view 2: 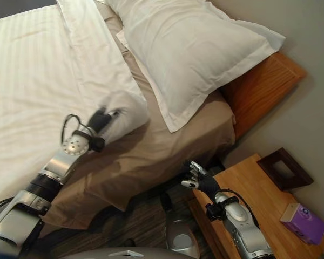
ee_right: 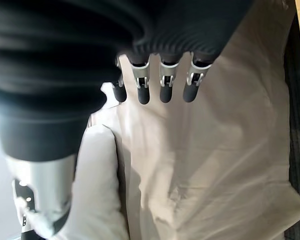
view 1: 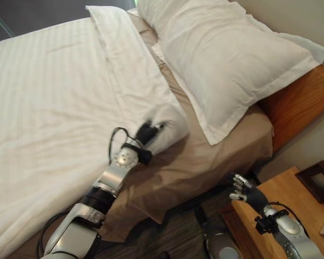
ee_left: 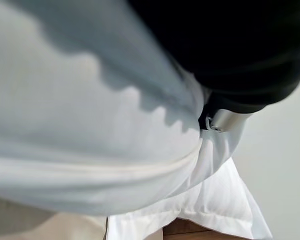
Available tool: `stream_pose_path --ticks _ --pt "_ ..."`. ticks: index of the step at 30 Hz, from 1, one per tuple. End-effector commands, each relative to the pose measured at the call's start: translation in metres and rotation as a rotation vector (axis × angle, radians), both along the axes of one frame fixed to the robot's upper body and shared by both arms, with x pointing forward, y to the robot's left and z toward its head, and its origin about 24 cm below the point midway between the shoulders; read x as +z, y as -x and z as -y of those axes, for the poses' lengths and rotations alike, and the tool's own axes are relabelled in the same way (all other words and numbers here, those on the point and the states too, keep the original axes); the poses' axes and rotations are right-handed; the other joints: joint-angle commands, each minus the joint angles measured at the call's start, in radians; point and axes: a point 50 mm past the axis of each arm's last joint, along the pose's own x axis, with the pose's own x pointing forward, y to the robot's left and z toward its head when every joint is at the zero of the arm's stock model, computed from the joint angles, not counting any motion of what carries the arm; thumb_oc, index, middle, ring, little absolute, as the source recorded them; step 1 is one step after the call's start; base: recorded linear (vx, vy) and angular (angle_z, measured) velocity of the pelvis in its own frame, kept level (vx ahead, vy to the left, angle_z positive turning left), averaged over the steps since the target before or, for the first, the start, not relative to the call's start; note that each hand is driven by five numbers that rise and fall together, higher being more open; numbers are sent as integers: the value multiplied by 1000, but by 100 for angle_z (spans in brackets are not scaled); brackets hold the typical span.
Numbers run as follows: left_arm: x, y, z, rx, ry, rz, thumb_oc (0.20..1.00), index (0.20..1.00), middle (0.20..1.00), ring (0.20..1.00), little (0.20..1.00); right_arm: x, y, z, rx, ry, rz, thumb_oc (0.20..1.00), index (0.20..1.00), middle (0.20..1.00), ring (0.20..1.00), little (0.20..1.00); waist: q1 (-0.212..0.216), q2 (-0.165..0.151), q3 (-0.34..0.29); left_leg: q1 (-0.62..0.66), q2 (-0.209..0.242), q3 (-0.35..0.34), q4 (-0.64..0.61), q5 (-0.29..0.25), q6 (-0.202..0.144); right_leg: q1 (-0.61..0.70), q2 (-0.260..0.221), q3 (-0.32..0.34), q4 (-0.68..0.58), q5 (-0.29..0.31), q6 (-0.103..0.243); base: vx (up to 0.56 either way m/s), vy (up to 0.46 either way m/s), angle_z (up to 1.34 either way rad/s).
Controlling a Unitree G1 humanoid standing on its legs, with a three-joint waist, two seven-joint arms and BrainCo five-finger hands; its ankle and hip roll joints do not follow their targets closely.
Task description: Making the bed.
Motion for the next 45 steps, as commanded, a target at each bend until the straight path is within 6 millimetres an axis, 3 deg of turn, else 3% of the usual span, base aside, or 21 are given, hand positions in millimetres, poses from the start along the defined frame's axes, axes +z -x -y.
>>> stream_pose_path --ticks 1,6,11,12,13,14,25,27,30,31,32,33,34,35,36,37,39,42,45 --pt "28 9 61 -315 82 88 200 200 200 200 200 9 -1 2 22 40 57 1000 1000 1000 1000 1000 -44 38 -21 -51 -24 -32 6 83 20 163 -20 -36 14 -134 75 0 0 0" --pt "3 26 70 -429 -3 -3 200 200 200 200 200 6 3 7 2 56 40 1000 1000 1000 1000 1000 -54 62 -21 -43 -30 -22 6 78 25 168 -26 -27 14 -135 78 0 0 0" --pt "-14 48 70 -506 34 -111 200 200 200 200 200 3 5 15 -37 81 30 1000 1000 1000 1000 1000 -51 80 -24 -37 -37 -22 6 78 28 178 -32 -31 14 -136 76 0 0 0" --pt "-17 52 69 -526 32 -133 529 529 529 529 529 3 6 17 -45 85 27 1000 1000 1000 1000 1000 -50 81 -25 -35 -38 -23 6 78 29 181 -33 -32 14 -137 76 0 0 0" --pt "-17 52 69 -526 32 -133 630 630 630 630 630 3 6 17 -45 84 27 1000 1000 1000 1000 1000 -50 81 -25 -35 -38 -24 6 78 29 181 -33 -32 14 -137 76 -6 -5 4" --pt "-21 60 69 -560 41 -171 1000 1000 1000 1000 1000 0 6 21 -70 91 15 1000 1000 1000 1000 1000 -45 86 -28 -32 -41 -29 6 77 32 187 -36 -36 14 -138 73 -4 -3 4" --pt "-19 91 72 -726 126 -307 1000 1000 1000 1000 1000 -5 -1 23 -81 111 -1 1000 1000 1000 1000 1000 -20 86 -46 -5 -46 -74 6 82 39 225 -40 -69 49 -165 57 -14 -14 4" --pt "-9 85 70 -640 280 -272 1000 1000 1000 1000 1000 -6 -5 21 -89 117 6 1000 1000 1000 1000 1000 -10 82 -51 2 -47 -81 6 85 41 229 -40 -76 67 -174 53 -20 -7 11" --pt "-12 88 74 -608 398 -305 1000 1000 1000 1000 1000 -4 -6 24 -118 119 17 1000 1000 1000 1000 1000 -6 79 -54 8 -48 -89 6 84 45 234 -41 -85 77 -180 50 -9 -2 7" --pt "-8 89 74 -616 420 -298 1000 1000 1000 1000 1000 -2 -7 28 -142 124 28 1000 1000 1000 1000 1000 -3 78 -56 10 -48 -94 6 84 46 238 -42 -89 79 -182 49 6 -9 9" --pt "13 90 69 -642 476 -238 1000 1000 1000 1000 1000 3 -9 40 -190 153 52 1000 1000 1000 1000 1000 6 74 -63 11 -49 -102 6 84 47 244 -44 -98 81 -185 50 6 -8 9" --pt "13 90 69 -641 476 -239 1000 1000 1000 1000 1000 3 -9 40 -190 153 52 1000 1000 1000 1000 1000 5 74 -63 12 -49 -103 6 84 47 244 -44 -98 81 -186 50 9 -11 11" --pt "23 89 63 -631 509 -200 1000 1000 1000 1000 1000 6 -11 46 -218 172 73 1000 1000 1000 1000 1000 9 70 -66 13 -49 -108 6 84 47 250 -46 -103 79 -186 50 18 -13 14" --pt "42 85 45 -576 580 -104 1000 1000 1000 1000 1000 15 -16 62 -291 206 120 1000 1000 1000 1000 1000 19 64 -76 15 -50 -114 6 83 47 258 -47 -108 75 -187 50 18 -13 15" --pt "42 85 45 -575 581 -104 1000 1000 1000 1000 1000 15 -16 62 -290 206 121 1000 1000 1000 1000 1000 18 64 -76 15 -50 -115 6 83 47 259 -47 -109 75 -187 50 23 -9 12" --pt "59 80 13 -418 637 37 1000 1000 1000 1000 1000 31 -24 80 -393 258 196 1000 1000 1000 1000 1000 33 57 -83 18 -51 -126 6 81 48 273 -50 -122 67 -191 49 12 -3 10" --pt "65 79 -12 -273 685 133 1000 1000 1000 1000 1000 48 -33 91 -462 299 275 1000 1000 1000 1000 1000 52 49 -85 15 -51 -137 6 87 49 276 -53 -130 66 -188 45 -1 -9 8" --pt "55 80 -40 -68 813 186 1000 1000 1000 1000 1000 83 -52 101 -558 310 434 1000 1000 1000 1000 1000 80 36 -96 15 -52 -154 6 76 52 292 -58 -146 50 -196 42 24 -2 21" --pt "40 85 -55 61 820 184 1000 1000 1000 1000 1000 111 -74 89 -576 142 558 1000 1000 1000 1000 1000 117 25 -96 12 -53 -168 6 75 55 304 -60 -160 37 -200 38 4 2 16"
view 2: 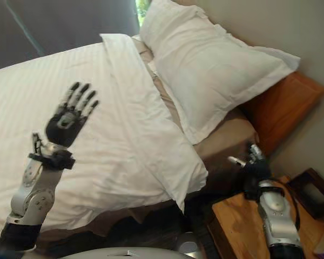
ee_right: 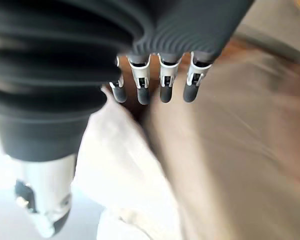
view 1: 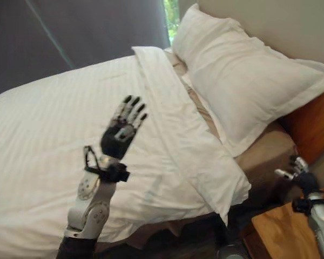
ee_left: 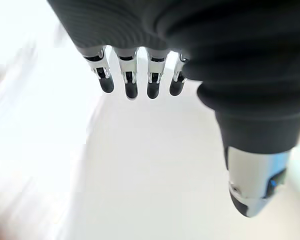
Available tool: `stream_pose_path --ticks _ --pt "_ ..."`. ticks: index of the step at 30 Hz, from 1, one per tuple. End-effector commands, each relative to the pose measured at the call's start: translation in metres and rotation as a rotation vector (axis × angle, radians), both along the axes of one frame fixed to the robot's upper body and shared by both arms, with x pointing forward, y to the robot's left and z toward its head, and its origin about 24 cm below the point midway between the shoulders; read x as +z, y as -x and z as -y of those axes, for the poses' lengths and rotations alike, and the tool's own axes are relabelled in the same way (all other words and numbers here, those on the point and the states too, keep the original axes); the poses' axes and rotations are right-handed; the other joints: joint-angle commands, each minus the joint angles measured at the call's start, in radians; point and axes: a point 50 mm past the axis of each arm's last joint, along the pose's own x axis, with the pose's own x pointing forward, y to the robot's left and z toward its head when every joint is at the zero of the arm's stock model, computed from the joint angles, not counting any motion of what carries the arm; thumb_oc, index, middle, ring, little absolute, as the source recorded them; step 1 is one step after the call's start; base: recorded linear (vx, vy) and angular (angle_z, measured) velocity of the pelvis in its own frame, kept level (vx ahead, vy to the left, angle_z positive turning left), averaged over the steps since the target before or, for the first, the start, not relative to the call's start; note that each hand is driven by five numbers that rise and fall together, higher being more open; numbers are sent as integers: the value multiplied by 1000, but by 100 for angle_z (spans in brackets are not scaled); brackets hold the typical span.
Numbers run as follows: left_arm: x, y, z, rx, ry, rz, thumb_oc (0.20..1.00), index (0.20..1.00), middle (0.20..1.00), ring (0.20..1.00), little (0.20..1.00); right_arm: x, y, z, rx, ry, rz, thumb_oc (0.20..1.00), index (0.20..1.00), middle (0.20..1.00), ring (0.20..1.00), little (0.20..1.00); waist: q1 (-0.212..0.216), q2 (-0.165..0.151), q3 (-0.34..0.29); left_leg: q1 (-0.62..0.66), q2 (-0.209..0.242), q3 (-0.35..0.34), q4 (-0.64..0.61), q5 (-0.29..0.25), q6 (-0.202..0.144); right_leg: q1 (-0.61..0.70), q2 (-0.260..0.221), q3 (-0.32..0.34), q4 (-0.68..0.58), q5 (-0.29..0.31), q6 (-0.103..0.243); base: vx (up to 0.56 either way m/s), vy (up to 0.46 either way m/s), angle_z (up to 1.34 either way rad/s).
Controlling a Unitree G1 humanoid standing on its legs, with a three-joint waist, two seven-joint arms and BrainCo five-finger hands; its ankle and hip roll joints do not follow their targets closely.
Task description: Making the bed.
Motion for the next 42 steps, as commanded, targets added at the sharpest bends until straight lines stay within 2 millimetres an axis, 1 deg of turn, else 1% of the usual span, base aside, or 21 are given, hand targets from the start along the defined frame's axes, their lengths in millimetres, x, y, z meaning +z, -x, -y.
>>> stream_pose_path --ticks 1,3,4,5,7,9,10,13,16,18,22,27,28,30,33,34,37,39,40,41,42 --pt "3 -1 5 -6 -24 20 1000 1000 1000 1000 1000 43 -29 -24 91 -113 277 1000 1000 1000 1000 1000 34 -28 -24 -73 -38 -70 12 85 13 169 0 -65 37 -171 9 -10 -2 14" --pt "-12 3 1 19 1 -46 1000 1000 1000 1000 1000 46 -40 -42 170 -199 299 1000 1000 1000 1000 1000 57 -36 -20 -77 -39 -76 12 87 13 172 -1 -73 29 -168 8 -15 -9 13" --pt "-13 4 1 20 1 -46 1000 1000 1000 1000 1000 46 -40 -42 171 -200 299 1000 1000 1000 1000 1000 55 -36 -19 -76 -39 -76 12 86 14 174 -1 -74 28 -168 8 -20 -11 18" --pt "-25 9 -3 33 17 -98 1000 1000 1000 1000 1000 46 -46 -56 234 -287 305 1000 1000 1000 1000 1000 76 -42 -16 -80 -39 -85 12 89 14 176 -1 -84 24 -169 7 -16 -9 21" --pt "-37 13 -4 44 45 -150 1000 1000 1000 1000 1000 41 -51 -70 283 -394 301 1000 1000 1000 1000 1000 97 -46 -12 -86 -40 -95 12 92 15 179 -2 -94 21 -171 5 -18 -8 15" --pt "-41 16 -5 52 52 -167 1000 1000 1000 1000 1000 38 -52 -75 299 -425 293 1000 1000 1000 1000 1000 103 -48 -11 -87 -40 -100 12 93 15 181 -3 -99 19 -172 5 -5 -9 21" --pt "-47 21 -9 71 60 -196 1000 1000 1000 1000 1000 33 -56 -87 336 -465 264 1000 1000 1000 1000 1000 122 -49 -7 -92 -42 -112 12 96 16 184 -4 -111 17 -174 3 -5 -15 29" --pt "-54 28 -12 86 83 -223 1000 1000 1000 1000 1000 22 -63 -94 327 -568 238 1000 1000 1000 1000 1000 148 -47 2 -98 -44 -133 12 101 17 189 -9 -127 17 -178 2 -17 -13 27" --pt "-55 31 -13 92 83 -227 1000 1000 1000 1000 1000 17 -69 -93 274 -641 237 1000 1000 1000 1000 1000 164 -41 7 -103 -46 -143 12 104 16 189 -11 -139 17 -180 2 -4 -5 10" --pt "-56 32 -12 88 89 -230 1000 1000 1000 1000 1000 15 -71 -93 254 -667 239 206 206 206 206 206 167 -38 10 -104 -47 -145 12 105 16 189 -11 -143 17 -180 1 4 -4 7" --pt "-59 32 -10 73 87 -247 1000 1000 1000 1000 1000 10 -75 -95 229 -731 232 200 200 200 200 200 177 -31 20 -109 -48 -147 12 107 16 186 -9 -145 17 -181 0 -1 -3 4" --pt "-58 31 -5 43 84 -242 1000 1000 1000 1000 1000 6 -79 -95 216 -744 207 200 200 200 200 200 183 -20 32 -117 -49 -148 12 112 14 177 -10 -145 17 -178 1 0 0 0" --pt "-57 30 -3 26 88 -241 1000 1000 1000 1000 1000 -1 -81 -94 196 -777 185 200 200 200 200 200 187 -12 38 -123 -50 -149 12 115 14 171 -11 -144 17 -176 1 -35 -6 0" --pt "-57 30 -2 22 90 -240 1000 1000 1000 1000 1000 -5 -81 -96 186 -804 179 200 200 200 200 200 188 -7 40 -126 -51 -148 12 117 13 166 -12 -144 17 -175 1 0 0 0" --pt "-58 29 3 4 110 -244 1000 1000 1000 1000 1000 -32 -75 -107 167 -892 83 200 200 200 200 200 189 8 51 -134 -53 -145 12 121 12 157 -13 -141 17 -171 3 0 0 0" --pt "-58 29 3 4 110 -244 1000 1000 1000 1000 1000 -32 -75 -107 167 -892 82 200 200 200 200 200 189 8 50 -135 -53 -145 12 121 12 156 -13 -141 17 -171 3 0 0 0" --pt "-62 30 2 11 113 -260 1000 1000 1000 1000 1000 -61 -62 -118 174 -907 -46 200 200 200 200 200 185 16 54 -137 -52 -140 12 124 10 151 -12 -139 17 -169 3 3 0 -1" --pt "-63 29 3 7 109 -263 1000 1000 1000 1000 1000 -85 -50 -116 147 -877 -161 200 200 200 200 200 186 20 55 -140 -53 -140 12 125 9 148 -12 -140 17 -169 3 0 0 0" --pt "-62 29 3 5 105 -258 1000 1000 1000 1000 1000 -110 -35 -106 47 -883 -250 200 200 200 200 200 182 25 57 -142 -53 -140 12 125 8 145 -12 -140 17 -169 3 0 0 0" --pt "-62 28 3 7 107 -255 1000 1000 1000 1000 1000 -118 -28 -100 6 -887 -275 200 200 200 200 200 178 27 60 -144 -54 -140 12 126 8 144 -12 -140 17 -169 3 0 0 0" --pt "-62 28 3 6 107 -255 1000 1000 1000 1000 1000 -118 -28 -100 6 -887 -274 200 200 200 200 200 178 27 60 -144 -54 -140 12 126 8 144 -12 -140 17 -169 3 0 0 0"
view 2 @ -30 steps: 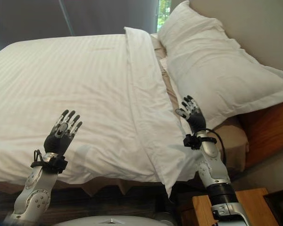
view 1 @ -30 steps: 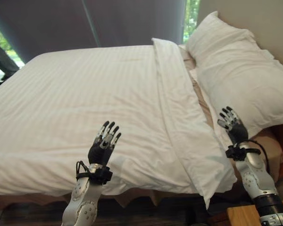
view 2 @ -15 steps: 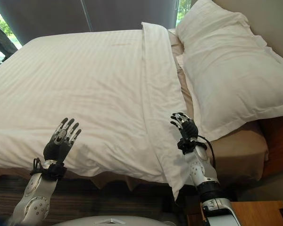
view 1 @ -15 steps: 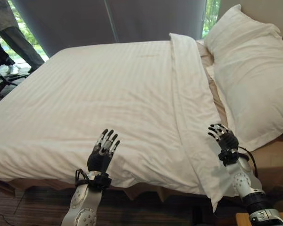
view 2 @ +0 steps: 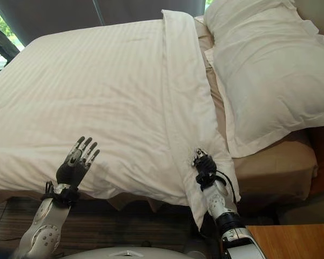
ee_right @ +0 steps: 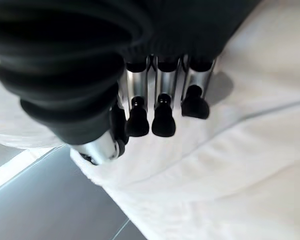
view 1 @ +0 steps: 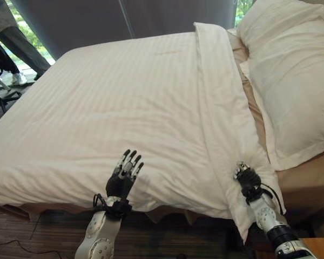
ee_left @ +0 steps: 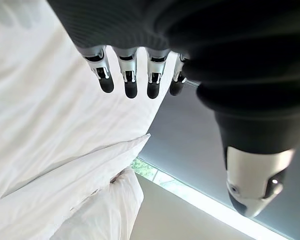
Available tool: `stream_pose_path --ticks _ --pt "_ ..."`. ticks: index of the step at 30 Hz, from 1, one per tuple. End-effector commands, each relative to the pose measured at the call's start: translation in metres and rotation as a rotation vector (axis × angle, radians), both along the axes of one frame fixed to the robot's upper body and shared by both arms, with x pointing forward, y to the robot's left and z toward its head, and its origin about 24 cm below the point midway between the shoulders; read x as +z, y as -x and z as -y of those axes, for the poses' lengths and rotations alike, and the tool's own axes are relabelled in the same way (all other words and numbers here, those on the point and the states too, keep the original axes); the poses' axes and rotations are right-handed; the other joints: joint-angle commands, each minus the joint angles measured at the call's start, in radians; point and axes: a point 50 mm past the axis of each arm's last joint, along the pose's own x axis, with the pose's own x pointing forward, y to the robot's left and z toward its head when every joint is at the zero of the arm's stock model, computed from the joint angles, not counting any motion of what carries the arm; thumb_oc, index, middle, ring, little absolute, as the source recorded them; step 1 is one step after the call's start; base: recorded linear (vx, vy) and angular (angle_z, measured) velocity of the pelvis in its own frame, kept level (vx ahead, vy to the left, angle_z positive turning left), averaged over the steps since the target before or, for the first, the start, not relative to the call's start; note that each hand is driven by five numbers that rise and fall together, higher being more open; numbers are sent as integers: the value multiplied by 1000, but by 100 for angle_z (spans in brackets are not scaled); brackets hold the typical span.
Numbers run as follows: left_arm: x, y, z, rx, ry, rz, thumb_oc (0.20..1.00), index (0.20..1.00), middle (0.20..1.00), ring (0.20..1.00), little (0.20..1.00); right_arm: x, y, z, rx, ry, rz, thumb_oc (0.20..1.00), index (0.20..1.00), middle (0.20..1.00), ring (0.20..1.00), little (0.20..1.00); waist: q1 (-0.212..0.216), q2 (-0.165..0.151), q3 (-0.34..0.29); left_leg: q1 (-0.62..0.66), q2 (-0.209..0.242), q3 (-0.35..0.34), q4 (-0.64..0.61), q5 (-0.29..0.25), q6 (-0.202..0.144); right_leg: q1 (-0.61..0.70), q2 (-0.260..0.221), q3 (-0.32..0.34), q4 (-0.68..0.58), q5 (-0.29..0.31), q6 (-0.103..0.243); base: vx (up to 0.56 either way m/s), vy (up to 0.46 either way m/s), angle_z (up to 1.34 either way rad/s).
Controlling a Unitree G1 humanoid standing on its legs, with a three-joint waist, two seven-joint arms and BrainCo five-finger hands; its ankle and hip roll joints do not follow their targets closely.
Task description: Making the bed.
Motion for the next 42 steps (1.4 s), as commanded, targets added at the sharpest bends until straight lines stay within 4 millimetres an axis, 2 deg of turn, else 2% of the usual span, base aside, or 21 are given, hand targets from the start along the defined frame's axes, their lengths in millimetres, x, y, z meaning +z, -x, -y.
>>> stream_pose_path --ticks 1,4,5,8,9,10,13,15,20,22,24,25,27,28,29,30,31,33,38,39,42 --pt "28 -13 -1 -15 -19 146 1000 1000 1000 1000 1000 -10 2 12 -88 -23 -82 200 200 200 200 200 -13 -9 34 -82 -48 -41 6 98 8 157 21 -42 18 -165 7 0 0 0" --pt "24 -12 -3 3 -11 143 1000 1000 1000 1000 1000 -55 65 31 -128 -7 -304 200 200 200 200 200 -40 -15 34 -79 -47 -39 6 91 8 156 23 -35 18 -167 7 7 1 1" --pt "24 -12 -3 3 -11 143 1000 1000 1000 1000 1000 -55 65 31 -128 -7 -304 200 200 200 200 200 -40 -15 34 -79 -47 -39 6 91 8 156 23 -35 18 -167 7 0 0 0" --pt "21 -7 -9 43 -5 136 1000 1000 1000 1000 1000 -89 147 52 -267 -26 -559 200 200 200 200 200 -77 -30 32 -67 -45 -30 6 78 9 163 27 -27 18 -170 8 15 4 2" --pt "21 -7 -9 42 -5 136 1000 1000 1000 1000 1000 -89 147 53 -267 -26 -559 200 200 200 200 200 -77 -30 32 -67 -45 -30 6 78 9 163 27 -27 18 -171 8 20 3 -7" --pt "21 -6 -12 60 3 140 1000 1000 1000 1000 1000 -96 177 60 -336 -39 -643 200 200 200 200 200 -94 -38 30 -61 -42 -22 6 73 8 164 29 -18 18 -171 9 14 3 -15" --pt "23 -8 -10 50 3 153 1000 1000 1000 1000 1000 -100 211 70 -369 -9 -747 200 200 200 200 200 -114 -49 27 -55 -39 -11 6 67 7 163 34 -1 18 -170 10 5 11 -19" --pt "25 -11 -9 45 -7 163 1000 1000 1000 1000 1000 -97 216 80 -424 7 -759 200 200 200 200 200 -124 -54 25 -52 -37 -2 6 64 7 162 35 7 18 -168 11 -16 8 -23" --pt "27 -14 -8 51 -27 176 1000 1000 1000 1000 1000 -64 179 127 -601 98 -494 200 200 200 200 200 -165 -66 23 -48 -32 27 6 56 8 151 40 38 18 -159 17 -20 26 -28" --pt "24 -13 -8 52 -42 163 1000 1000 1000 1000 1000 -27 152 155 -674 227 -293 200 200 200 200 200 -178 -66 18 -43 -31 41 6 51 10 147 42 54 18 -155 21 -8 42 -24" --pt "21 -15 -8 42 -68 144 1000 1000 1000 1000 1000 45 114 185 -715 483 -10 238 238 238 238 238 -194 -70 8 -40 -30 52 6 45 16 143 42 69 18 -149 26 -9 41 -21" --pt "21 -17 -6 36 -72 146 1000 1000 1000 1000 1000 63 105 186 -719 547 57 1000 1000 1000 1000 1000 -195 -69 5 -38 -30 54 6 42 18 142 42 74 18 -148 27 -1 18 -7" --pt "21 -19 -1 14 -72 147 1000 1000 1000 1000 1000 102 82 181 -681 617 243 1000 1000 1000 1000 1000 -198 -73 -2 -37 -30 59 6 40 20 139 43 81 19 -145 28 -34 5 -12" --pt "21 -19 -1 14 -72 149 1000 1000 1000 1000 1000 102 82 180 -681 618 243 1000 1000 1000 1000 1000 -198 -74 1 -41 -30 62 6 50 20 135 43 82 19 -136 27 -27 10 -9" --pt "21 -20 0 5 -77 145 1000 1000 1000 1000 1000 115 75 176 -666 639 309 1000 1000 1000 1000 1000 -198 -73 -3 -36 -30 61 6 40 21 139 44 83 19 -145 29 -73 11 -4" --pt "21 -22 4 -10 -84 149 1000 1000 1000 1000 1000 148 54 147 -558 660 506 1000 1000 1000 1000 1000 -197 -76 -4 -38 -30 68 6 51 22 130 43 90 21 -133 28 -39 20 -2" --pt "21 -22 4 -10 -85 149 1000 1000 1000 1000 1000 147 54 146 -557 660 504 1000 1000 1000 1000 1000 -197 -77 -4 -37 -30 68 6 51 23 131 44 90 21 -134 28 -109 3 -7" --pt "23 -23 6 -19 -105 155 1000 1000 1000 1000 1000 162 30 97 -303 628 648 1000 1000 1000 1000 1000 -186 -84 9 -28 -28 80 6 41 29 112 45 78 40 -122 37 -87 -16 -19" --pt "19 -19 2 5 -109 137 1000 1000 1000 1000 1000 145 19 39 -43 462 673 1000 1000 1000 1000 1000 -154 -85 29 -30 -15 105 6 54 29 50 66 67 163 -128 52 -108 -45 -23" --pt "24 -22 -1 27 -133 155 1000 1000 1000 1000 1000 141 17 13 94 430 678 1000 1000 1000 1000 1000 -142 -77 41 -41 -3 77 6 72 24 22 72 73 237 -142 56 -144 -118 -1" --pt "30 -30 -3 40 -151 185 1000 1000 1000 1000 1000 139 16 -17 254 404 697 1000 1000 1000 1000 1000 -121 -70 45 -77 7 -10 12 108 4 30 45 101 307 -191 37 -177 -264 66"
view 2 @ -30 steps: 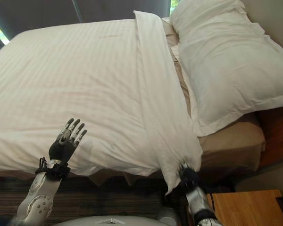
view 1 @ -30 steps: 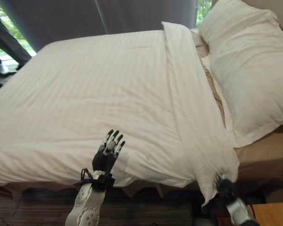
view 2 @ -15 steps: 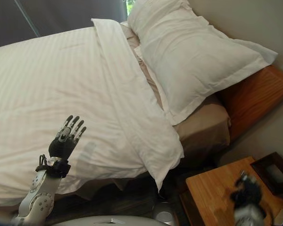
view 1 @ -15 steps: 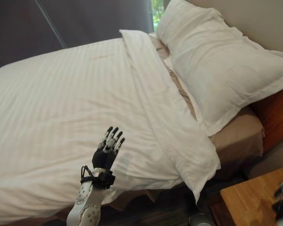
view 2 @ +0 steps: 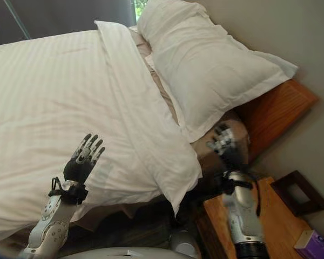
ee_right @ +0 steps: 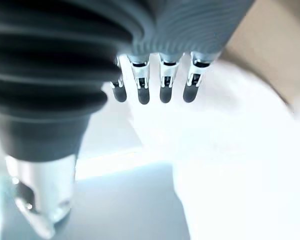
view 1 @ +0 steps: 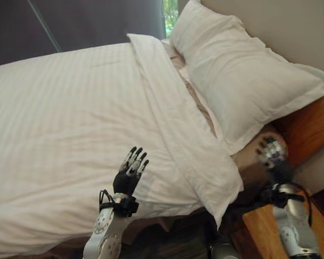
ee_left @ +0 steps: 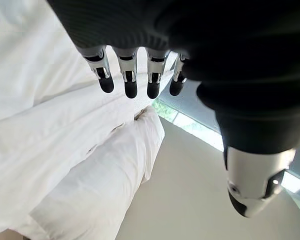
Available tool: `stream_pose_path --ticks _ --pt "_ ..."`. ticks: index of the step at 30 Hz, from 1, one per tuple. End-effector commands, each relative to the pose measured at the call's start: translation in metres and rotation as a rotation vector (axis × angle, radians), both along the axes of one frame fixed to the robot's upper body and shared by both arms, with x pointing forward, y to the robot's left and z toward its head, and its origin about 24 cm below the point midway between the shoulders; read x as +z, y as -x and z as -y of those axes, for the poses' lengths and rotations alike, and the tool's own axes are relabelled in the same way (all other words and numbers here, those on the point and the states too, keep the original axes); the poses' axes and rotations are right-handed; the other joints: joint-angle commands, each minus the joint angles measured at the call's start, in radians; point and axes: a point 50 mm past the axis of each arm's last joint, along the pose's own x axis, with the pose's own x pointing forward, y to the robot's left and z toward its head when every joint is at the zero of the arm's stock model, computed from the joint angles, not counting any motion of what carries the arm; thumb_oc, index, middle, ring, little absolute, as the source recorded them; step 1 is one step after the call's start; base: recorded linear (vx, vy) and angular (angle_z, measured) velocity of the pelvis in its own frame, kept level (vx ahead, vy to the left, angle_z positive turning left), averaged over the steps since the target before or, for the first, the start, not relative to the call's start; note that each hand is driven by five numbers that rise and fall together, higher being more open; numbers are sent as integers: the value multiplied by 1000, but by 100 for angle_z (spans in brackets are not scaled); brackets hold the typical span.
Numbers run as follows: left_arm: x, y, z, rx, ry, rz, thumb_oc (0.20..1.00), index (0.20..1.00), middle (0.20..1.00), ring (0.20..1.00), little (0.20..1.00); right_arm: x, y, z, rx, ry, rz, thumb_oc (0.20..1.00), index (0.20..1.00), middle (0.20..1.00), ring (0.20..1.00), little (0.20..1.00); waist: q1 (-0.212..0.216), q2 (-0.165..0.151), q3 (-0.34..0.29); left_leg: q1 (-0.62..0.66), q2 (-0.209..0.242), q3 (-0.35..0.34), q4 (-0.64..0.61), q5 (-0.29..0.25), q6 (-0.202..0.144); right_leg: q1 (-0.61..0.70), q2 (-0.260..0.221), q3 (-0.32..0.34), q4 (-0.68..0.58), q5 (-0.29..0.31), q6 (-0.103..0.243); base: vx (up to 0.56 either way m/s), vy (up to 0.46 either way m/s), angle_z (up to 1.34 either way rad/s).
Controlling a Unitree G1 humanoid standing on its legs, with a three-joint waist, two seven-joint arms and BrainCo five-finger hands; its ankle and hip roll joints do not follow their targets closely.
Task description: Making the bed.
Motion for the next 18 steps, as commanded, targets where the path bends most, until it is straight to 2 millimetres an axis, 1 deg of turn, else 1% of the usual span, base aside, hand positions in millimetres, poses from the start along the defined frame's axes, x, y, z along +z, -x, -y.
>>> stream_pose_path --ticks 1,2,3,4,5,6,7,8,9,10,11,12,13,14,15,16,17,18 --pt "30 -19 -14 51 -101 160 1000 1000 1000 1000 1000 40 -11 -15 161 82 184 1000 1000 1000 1000 1000 26 16 34 -129 -9 -230 -2 150 -14 166 -22 55 140 -162 3 -196 -399 184" --pt "28 -19 -13 49 -91 154 1000 1000 1000 1000 1000 43 -11 -19 194 93 199 1000 1000 1000 1000 1000 31 13 28 -145 -7 -282 3 158 -22 194 -23 87 139 -188 0 -152 -323 231" --pt "28 -20 -13 49 -90 155 1000 1000 1000 1000 1000 43 -11 -19 194 94 199 1000 1000 1000 1000 1000 29 15 25 -149 -6 -284 3 160 -23 192 -22 85 136 -184 0 -182 -308 232" --pt "20 -20 -11 51 -72 127 1000 1000 1000 1000 1000 49 -14 -21 211 100 222 1000 1000 1000 1000 1000 47 3 18 -184 0 -339 20 180 -37 228 -8 117 111 -251 -23 -226 -388 204" --pt "20 -20 -11 59 -69 129 1000 1000 1000 1000 1000 58 -18 -27 248 83 264 1000 1000 1000 1000 1000 63 -10 18 -217 11 -364 25 199 -53 270 5 133 46 -267 -35 -319 -518 166" --pt "18 -17 -10 66 -47 121 1000 1000 1000 1000 1000 64 -23 -33 258 54 286 1000 1000 1000 1000 1000 79 -13 17 -250 21 -380 34 223 -69 276 9 130 10 -265 -45 -190 -327 136" --pt "18 -17 -10 67 -47 122 1000 1000 1000 1000 1000 64 -24 -33 259 53 287 1000 1000 1000 1000 1000 75 -13 15 -253 20 -383 36 223 -69 276 9 128 6 -263 -45 -178 -317 113" --pt "14 -15 -11 87 -19 104 1000 1000 1000 1000 1000 68 -30 -43 290 8 301 1000 1000 1000 1000 1000 89 -14 21 -262 38 -406 40 248 -85 274 28 147 12 -258 -54 -155 -365 83" --pt "9 -13 -10 96 15 84 1000 1000 1000 1000 1000 73 -34 -52 317 -24 318 1000 1000 1000 1000 1000 92 -21 31 -279 66 -416 46 272 -96 280 51 161 4 -251 -65 -242 -498 53" --pt "6 -12 -8 103 42 72 1000 1000 1000 1000 1000 77 -34 -56 337 -32 338 1000 1000 1000 1000 1000 87 -26 43 -302 83 -382 68 284 -95 291 61 149 -11 -244 -73 -463 -580 46" --pt "-4 -12 -3 115 66 31 1000 1000 1000 1000 1000 85 -32 -57 374 41 369 1000 1000 1000 1000 1000 58 -47 74 -354 114 -123 174 285 -51 276 60 83 0 -220 -89 -393 -403 50" --pt "-4 -13 -3 115 66 31 1000 1000 1000 1000 1000 85 -32 -57 374 42 369 1000 1000 1000 1000 1000 60 -45 71 -360 117 -122 175 285 -52 271 63 85 0 -217 -89 -491 -474 64" --pt "-13 -4 2 91 96 -9 1000 1000 1000 1000 1000 70 -29 -51 359 105 300 1000 1000 1000 1000 1000 60 -69 73 -328 145 -18 288 221 -44 266 44 7 -9 -206 -94 -266 -271 97" --pt "-16 2 5 73 125 -18 1000 1000 1000 1000 1000 64 -26 -46 342 103 269 1000 1000 1000 1000 1000 61 -76 68 -326 149 -15 349 214 -45 271 35 -16 -29 -193 -96 -337 -348 89" --pt "-18 5 7 65 142 -28 1000 1000 1000 1000 1000 55 -21 -41 328 75 232 1000 1000 1000 1000 1000 57 -84 68 -316 158 10 429 209 -49 277 23 -49 -43 -185 -101 -156 -146 67" --pt "-18 5 7 65 142 -28 1000 1000 1000 1000 1000 55 -21 -41 328 75 232 1000 1000 1000 1000 1000 56 -83 64 -321 159 8 430 210 -49 273 25 -50 -44 -183 -101 -201 -222 48" --pt "-19 7 8 36 117 -30 1000 1000 1000 1000 1000 39 -9 -30 284 61 165 1000 1000 1000 1000 1000 35 -83 52 -265 207 95 483 213 -60 284 15 -134 -67 -183 -103 -128 -147 68" --pt "-19 7 8 36 117 -31 1000 1000 1000 1000 1000 39 -8 -30 284 61 165 1000 1000 1000 1000 1000 35 -83 50 -267 206 94 481 216 -60 282 15 -135 -68 -181 -104 -167 -180 109"
